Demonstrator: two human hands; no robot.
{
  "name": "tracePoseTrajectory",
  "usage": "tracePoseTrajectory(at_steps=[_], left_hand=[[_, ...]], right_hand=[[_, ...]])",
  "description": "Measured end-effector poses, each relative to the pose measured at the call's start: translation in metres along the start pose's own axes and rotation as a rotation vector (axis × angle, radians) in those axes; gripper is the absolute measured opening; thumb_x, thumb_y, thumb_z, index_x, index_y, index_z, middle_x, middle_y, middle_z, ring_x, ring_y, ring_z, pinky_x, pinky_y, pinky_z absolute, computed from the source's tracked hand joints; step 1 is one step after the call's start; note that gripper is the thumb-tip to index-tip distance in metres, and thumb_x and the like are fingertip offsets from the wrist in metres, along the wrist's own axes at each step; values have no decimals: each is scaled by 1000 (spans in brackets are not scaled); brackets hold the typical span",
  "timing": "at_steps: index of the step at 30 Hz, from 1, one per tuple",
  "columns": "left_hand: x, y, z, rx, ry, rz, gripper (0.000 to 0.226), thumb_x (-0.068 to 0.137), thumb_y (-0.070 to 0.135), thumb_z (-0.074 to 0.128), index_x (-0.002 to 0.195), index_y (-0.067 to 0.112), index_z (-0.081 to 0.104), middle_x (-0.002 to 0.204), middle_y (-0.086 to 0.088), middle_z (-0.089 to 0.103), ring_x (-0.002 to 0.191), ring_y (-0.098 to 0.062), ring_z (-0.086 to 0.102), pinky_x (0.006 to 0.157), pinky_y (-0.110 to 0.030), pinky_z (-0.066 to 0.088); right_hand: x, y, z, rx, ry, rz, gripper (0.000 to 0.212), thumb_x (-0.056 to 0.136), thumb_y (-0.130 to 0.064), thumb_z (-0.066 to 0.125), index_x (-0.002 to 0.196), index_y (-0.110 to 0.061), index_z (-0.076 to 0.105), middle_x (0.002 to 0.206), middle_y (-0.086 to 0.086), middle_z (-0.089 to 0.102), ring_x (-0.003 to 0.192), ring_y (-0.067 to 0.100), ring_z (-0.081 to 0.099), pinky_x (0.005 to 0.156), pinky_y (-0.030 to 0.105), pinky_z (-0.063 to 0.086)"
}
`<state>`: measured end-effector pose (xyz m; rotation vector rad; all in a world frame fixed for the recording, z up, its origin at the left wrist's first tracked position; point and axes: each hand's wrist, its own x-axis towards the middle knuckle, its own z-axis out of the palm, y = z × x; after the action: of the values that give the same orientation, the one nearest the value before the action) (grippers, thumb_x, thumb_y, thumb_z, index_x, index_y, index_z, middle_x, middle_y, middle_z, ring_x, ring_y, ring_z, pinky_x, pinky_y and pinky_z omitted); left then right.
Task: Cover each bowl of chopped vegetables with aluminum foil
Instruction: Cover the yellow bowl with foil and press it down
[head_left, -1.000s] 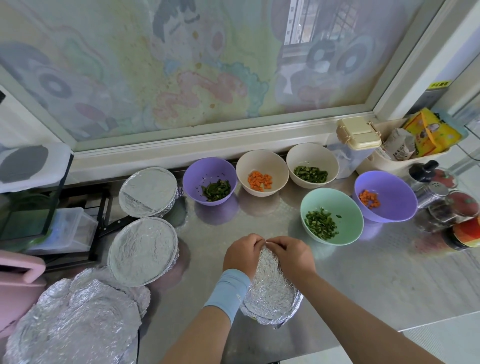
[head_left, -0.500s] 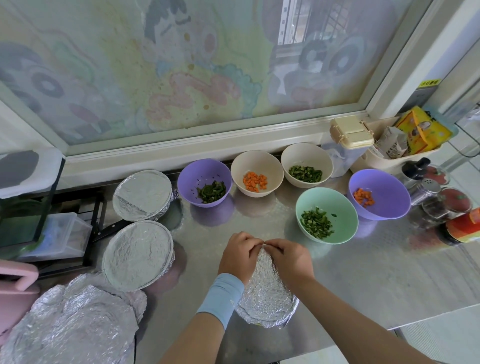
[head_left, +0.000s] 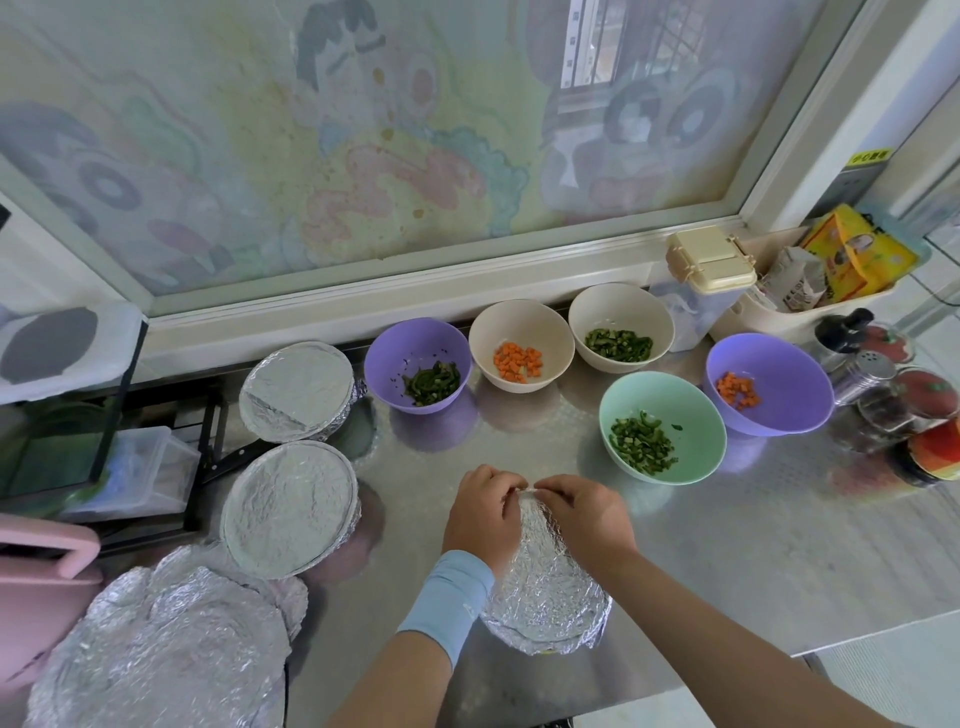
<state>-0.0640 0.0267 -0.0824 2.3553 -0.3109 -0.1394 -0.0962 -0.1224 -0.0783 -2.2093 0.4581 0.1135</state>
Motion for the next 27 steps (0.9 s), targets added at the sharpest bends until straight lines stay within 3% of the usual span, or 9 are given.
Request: tracePoseTrajectory(at_steps=[3,9,14,17,19,22,27], left_hand=[[6,2,1,-46,-71,23,18,94,24,59,105,24,74,93,8,61,95,-8,52,83,-21,43],[3,2,5,-69,-3,-26,13,93,24,63,95,22,76,85,9,59,90,-8,52,78,-16,37],[-2,0,8,-33,47,-72,13,95,20,60,95,18,73,88,5,57,94,-14,48,81,-21,38],[-6,-5,5,-6,96,-85,13,94,14,58,93,17,71,90,3,58,93,-16,47,85,-28,41],[-5,-5,2,7,66,-31,17,94,11,56,98,18,72,93,5,58,96,-12,47,86,-20,40],[-1,1,0,8,6,60,22,92,10,57,102,19,74,93,7,59,98,-6,45,83,-5,31],[2,-2,6,-21,7,56,12,91,20,64,95,22,75,87,9,58,91,-5,46,80,-6,32]], right_hand=[[-1,0,1,9,15,-10,9,88,-32,70,92,-32,78,79,-17,72,72,0,63,71,23,52],[2,3,0,0,-19,-8,9,87,-37,70,92,-36,77,81,-23,72,78,-6,63,74,20,52],[2,3,-3,-43,-71,-8,17,89,-41,67,103,-34,73,92,-18,72,84,-1,64,79,21,51],[0,6,-4,-30,-63,18,16,89,-38,67,103,-32,72,84,-18,70,78,1,62,70,17,47],[-2,6,-2,-15,-53,26,14,88,-36,69,100,-32,74,78,-16,70,72,0,62,65,16,46],[-3,5,1,15,-40,16,11,88,-35,70,97,-34,76,80,-16,72,74,-1,63,69,19,50],[-3,5,1,65,-46,1,9,87,-33,71,93,-33,77,77,-21,71,74,-3,63,70,21,53]])
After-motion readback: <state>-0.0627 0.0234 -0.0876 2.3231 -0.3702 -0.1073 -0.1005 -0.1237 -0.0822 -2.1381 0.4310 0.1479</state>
